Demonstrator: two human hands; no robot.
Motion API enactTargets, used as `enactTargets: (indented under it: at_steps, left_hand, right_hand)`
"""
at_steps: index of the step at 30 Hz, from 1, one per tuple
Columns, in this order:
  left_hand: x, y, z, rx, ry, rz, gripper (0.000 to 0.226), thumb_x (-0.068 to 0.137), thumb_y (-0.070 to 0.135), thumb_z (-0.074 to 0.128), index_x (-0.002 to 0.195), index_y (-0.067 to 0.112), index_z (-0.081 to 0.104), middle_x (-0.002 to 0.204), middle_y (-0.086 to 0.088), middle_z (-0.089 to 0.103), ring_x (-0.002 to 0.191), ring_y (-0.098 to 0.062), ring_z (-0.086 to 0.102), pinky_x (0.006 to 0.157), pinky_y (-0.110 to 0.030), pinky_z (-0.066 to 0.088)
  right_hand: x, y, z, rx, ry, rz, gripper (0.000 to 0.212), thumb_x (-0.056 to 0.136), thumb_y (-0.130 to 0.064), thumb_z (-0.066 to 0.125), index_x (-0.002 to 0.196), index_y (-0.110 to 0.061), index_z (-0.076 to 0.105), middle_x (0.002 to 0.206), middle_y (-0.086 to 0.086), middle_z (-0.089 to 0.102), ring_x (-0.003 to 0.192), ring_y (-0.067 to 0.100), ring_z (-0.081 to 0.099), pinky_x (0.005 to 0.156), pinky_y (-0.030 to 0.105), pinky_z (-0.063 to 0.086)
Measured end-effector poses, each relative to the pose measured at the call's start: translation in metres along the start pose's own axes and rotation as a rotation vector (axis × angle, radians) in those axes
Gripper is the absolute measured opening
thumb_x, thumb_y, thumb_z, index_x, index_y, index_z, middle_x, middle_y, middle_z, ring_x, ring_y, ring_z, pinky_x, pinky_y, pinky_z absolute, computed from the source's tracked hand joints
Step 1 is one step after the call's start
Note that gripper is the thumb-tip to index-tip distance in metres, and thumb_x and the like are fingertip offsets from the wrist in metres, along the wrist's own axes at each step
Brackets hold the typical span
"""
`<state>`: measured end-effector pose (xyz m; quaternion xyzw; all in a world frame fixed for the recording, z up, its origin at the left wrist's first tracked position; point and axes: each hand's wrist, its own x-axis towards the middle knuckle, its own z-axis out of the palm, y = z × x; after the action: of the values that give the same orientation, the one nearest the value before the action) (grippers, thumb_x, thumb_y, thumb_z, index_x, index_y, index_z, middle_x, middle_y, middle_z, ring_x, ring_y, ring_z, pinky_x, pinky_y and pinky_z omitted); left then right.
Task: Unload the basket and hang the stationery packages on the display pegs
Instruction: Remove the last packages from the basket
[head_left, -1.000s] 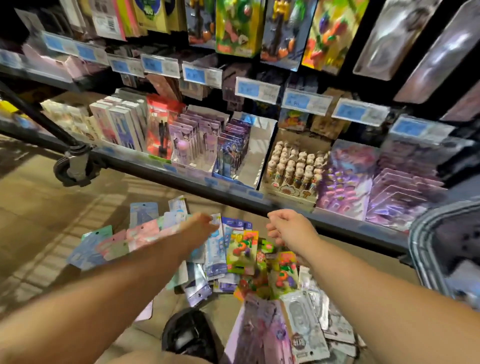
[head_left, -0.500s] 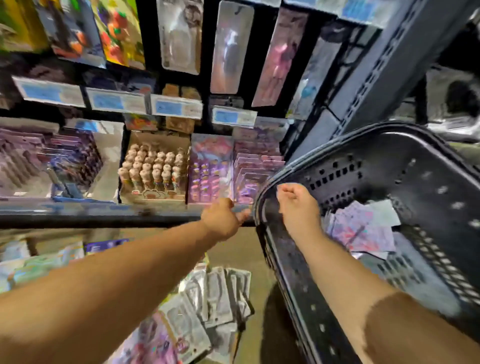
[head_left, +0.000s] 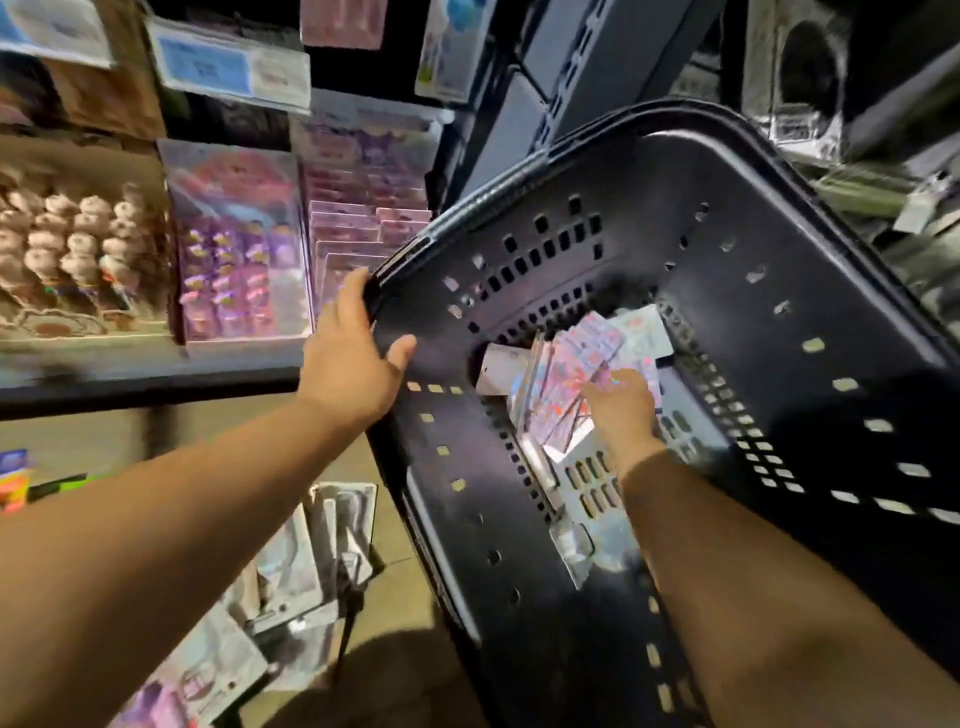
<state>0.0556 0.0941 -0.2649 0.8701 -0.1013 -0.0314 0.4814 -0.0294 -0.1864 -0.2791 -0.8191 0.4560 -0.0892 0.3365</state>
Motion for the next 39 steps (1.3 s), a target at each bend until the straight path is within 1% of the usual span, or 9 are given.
enactTargets:
  at_steps: [3,7,11,17,24,29,33,36,39]
  left_hand:
    - [0.013,-0.003,0.005,-0.052,0.002,0.018,0.071,0.093,0.027,0.062,0.152,0.019,0.024,0.146,-0.016,0.039,0.134,-0.032,0.039,0.114,-0.045,0.031]
    - [0.022,-0.009,0.009,-0.023,0.044,0.069,0.056,0.096,0.028,0.057,0.146,0.025,0.034,0.138,-0.011,0.048,0.127,-0.029,0.045,0.107,-0.041,0.037]
    - [0.027,-0.018,0.013,-0.036,0.031,0.119,0.05,0.094,0.029,0.057,0.14,0.026,0.038,0.129,-0.008,0.053,0.123,-0.027,0.048,0.105,-0.048,0.04]
    - [0.028,-0.02,0.017,-0.07,0.026,0.106,0.046,0.092,0.037,0.057,0.134,0.033,0.041,0.126,-0.003,0.055,0.119,-0.024,0.053,0.103,-0.051,0.043]
    - [0.028,-0.02,0.017,-0.086,0.023,0.092,0.051,0.09,0.037,0.06,0.136,0.032,0.04,0.128,-0.005,0.054,0.121,-0.024,0.052,0.104,-0.05,0.043]
    - [0.026,-0.017,0.017,-0.058,0.026,0.099,0.053,0.091,0.033,0.061,0.139,0.028,0.039,0.133,-0.005,0.051,0.121,-0.022,0.05,0.103,-0.04,0.041]
    - [0.025,-0.017,0.017,-0.033,0.03,0.083,0.053,0.092,0.035,0.061,0.139,0.029,0.038,0.134,-0.004,0.05,0.118,-0.022,0.049,0.097,-0.034,0.04]
    - [0.024,-0.015,0.016,-0.031,0.031,0.09,0.053,0.091,0.035,0.06,0.139,0.029,0.038,0.135,-0.004,0.049,0.118,-0.021,0.049,0.096,-0.034,0.04]
    - [0.023,-0.013,0.016,-0.01,0.04,0.074,0.054,0.092,0.033,0.061,0.141,0.029,0.037,0.138,-0.003,0.047,0.118,-0.017,0.043,0.092,-0.028,0.034]
  right_hand:
    - [0.022,0.005,-0.009,0.024,0.108,0.048,0.075,0.079,-0.031,0.076,0.143,-0.013,0.039,0.143,0.014,0.042,0.127,0.034,0.046,0.103,0.042,0.043]
    - [0.055,0.012,-0.019,-0.126,0.244,0.072,0.101,0.067,-0.044,0.085,0.145,-0.01,0.03,0.143,0.019,0.037,0.131,0.037,0.039,0.104,0.046,0.039]
    - [0.087,0.012,-0.019,-0.075,0.156,0.104,0.12,0.062,-0.049,0.088,0.15,-0.005,0.02,0.15,0.02,0.032,0.137,0.038,0.035,0.11,0.05,0.037]
    - [0.109,0.009,-0.002,0.248,0.064,0.167,0.095,0.077,-0.022,0.083,0.146,0.002,0.024,0.15,0.018,0.037,0.136,0.031,0.039,0.11,0.032,0.032]
    - [0.095,0.011,0.014,-0.05,0.157,0.035,0.09,0.053,-0.053,0.087,0.122,-0.024,0.038,0.119,0.007,0.059,0.11,0.035,0.059,0.093,0.051,0.05]
    - [0.083,0.001,0.023,0.107,0.163,0.016,0.083,0.06,-0.035,0.091,0.125,-0.018,0.042,0.12,0.009,0.058,0.106,0.03,0.06,0.092,0.041,0.051]
    - [0.07,0.004,0.036,0.14,0.212,0.026,0.073,0.065,-0.04,0.086,0.119,-0.017,0.043,0.111,0.004,0.056,0.095,0.025,0.059,0.08,0.037,0.053]
    - [0.061,0.012,0.044,0.226,0.17,0.064,0.062,0.075,-0.035,0.082,0.122,-0.016,0.046,0.113,0.005,0.054,0.091,0.017,0.057,0.06,0.016,0.043]
    - [0.053,0.014,0.05,0.172,0.11,0.066,0.073,0.073,-0.041,0.081,0.133,-0.019,0.045,0.124,0.008,0.054,0.098,0.021,0.06,0.068,0.022,0.052]
